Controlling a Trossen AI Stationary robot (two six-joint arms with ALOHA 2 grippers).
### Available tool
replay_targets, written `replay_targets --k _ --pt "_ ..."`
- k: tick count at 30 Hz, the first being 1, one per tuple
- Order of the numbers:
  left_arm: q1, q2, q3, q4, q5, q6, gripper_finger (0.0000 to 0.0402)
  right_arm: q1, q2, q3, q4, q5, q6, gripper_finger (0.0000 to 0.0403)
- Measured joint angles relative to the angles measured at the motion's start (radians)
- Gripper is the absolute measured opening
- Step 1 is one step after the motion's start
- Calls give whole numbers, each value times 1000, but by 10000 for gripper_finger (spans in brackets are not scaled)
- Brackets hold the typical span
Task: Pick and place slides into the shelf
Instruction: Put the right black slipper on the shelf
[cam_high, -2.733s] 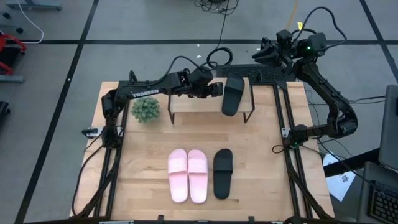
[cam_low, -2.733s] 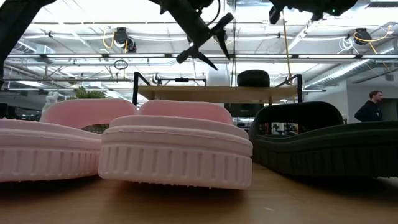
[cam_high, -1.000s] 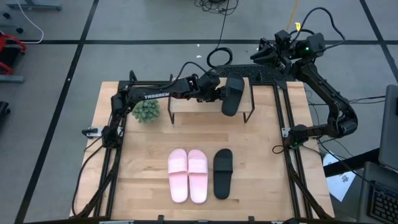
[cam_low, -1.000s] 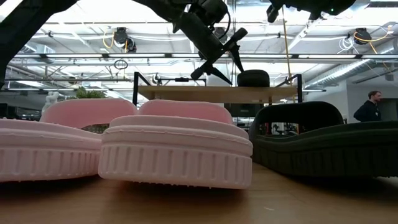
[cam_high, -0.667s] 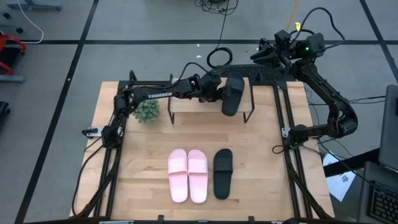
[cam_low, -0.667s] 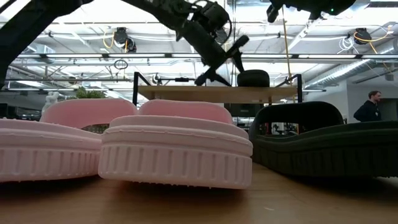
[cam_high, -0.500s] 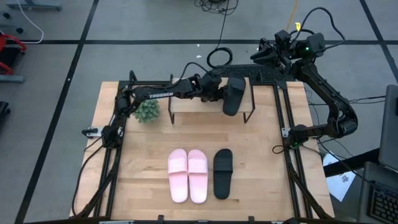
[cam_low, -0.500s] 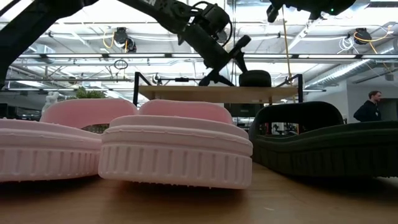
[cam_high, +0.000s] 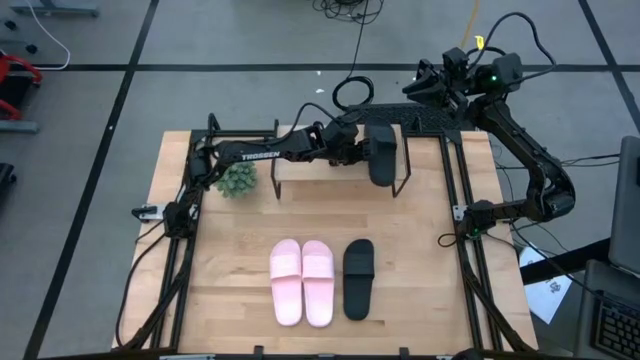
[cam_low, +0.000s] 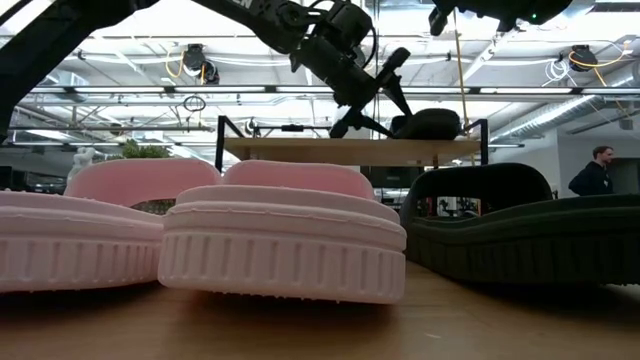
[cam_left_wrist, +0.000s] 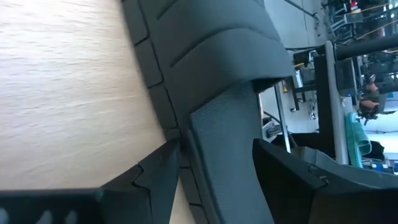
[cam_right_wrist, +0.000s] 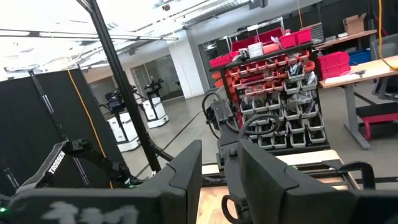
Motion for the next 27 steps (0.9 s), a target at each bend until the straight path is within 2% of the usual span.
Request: replay_targets --k 13,27 --pt "22 0 0 -8 -5 14 202 0 0 0 0 -1 9 93" --pt "49 -9 0 8 35 16 202 0 0 0 -1 -5 4 93"
